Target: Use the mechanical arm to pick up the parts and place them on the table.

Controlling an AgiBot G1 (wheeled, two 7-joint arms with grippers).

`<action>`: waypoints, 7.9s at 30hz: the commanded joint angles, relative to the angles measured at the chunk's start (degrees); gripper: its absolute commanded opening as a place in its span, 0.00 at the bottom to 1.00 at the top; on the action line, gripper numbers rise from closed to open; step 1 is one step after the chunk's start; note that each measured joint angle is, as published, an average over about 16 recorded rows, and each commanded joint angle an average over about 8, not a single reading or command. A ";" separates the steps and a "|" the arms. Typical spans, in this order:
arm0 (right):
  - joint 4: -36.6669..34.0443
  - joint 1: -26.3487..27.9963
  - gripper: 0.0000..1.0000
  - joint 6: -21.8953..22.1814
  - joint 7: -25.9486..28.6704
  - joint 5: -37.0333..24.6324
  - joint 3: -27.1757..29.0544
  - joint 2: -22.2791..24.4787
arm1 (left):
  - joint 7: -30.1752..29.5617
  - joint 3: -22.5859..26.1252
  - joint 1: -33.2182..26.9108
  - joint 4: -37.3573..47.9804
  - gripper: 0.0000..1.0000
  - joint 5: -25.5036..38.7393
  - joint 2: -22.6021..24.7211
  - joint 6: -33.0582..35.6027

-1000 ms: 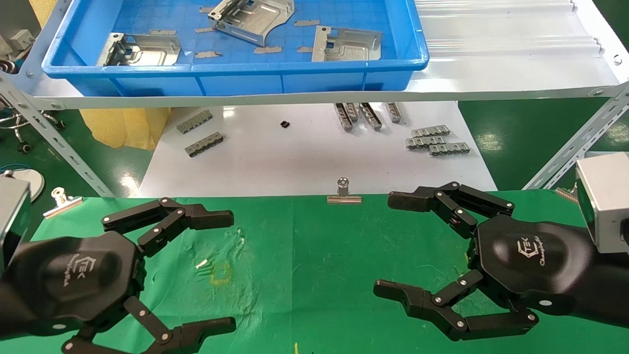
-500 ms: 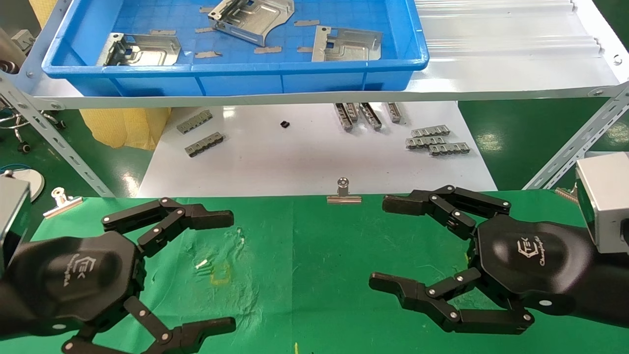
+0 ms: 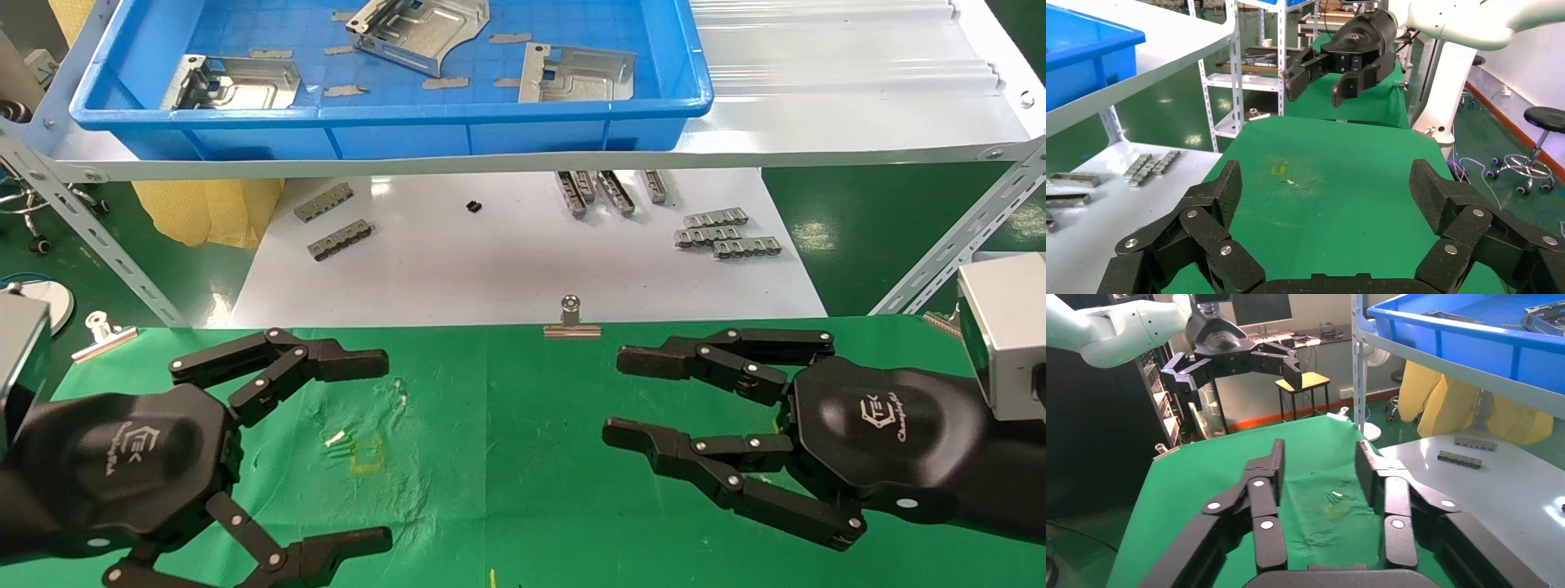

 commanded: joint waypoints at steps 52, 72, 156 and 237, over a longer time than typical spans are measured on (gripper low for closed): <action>0.00 0.00 0.00 0.00 0.00 0.00 0.00 0.00 | 4.93 16.64 -57.60 72.59 0.00 35.90 40.55 -39.09; 0.00 0.00 0.01 0.00 0.00 0.00 0.00 0.00 | 3.02 18.17 -56.90 72.71 0.00 38.09 41.17 -42.84; 0.00 0.00 1.00 0.00 0.00 0.00 0.00 0.00 | 42.71 39.16 -34.42 52.04 0.00 17.80 13.59 1.40; -0.01 -0.02 1.00 0.02 0.00 0.01 0.01 0.01 | 20.64 15.92 -13.62 28.39 1.00 5.15 7.39 2.86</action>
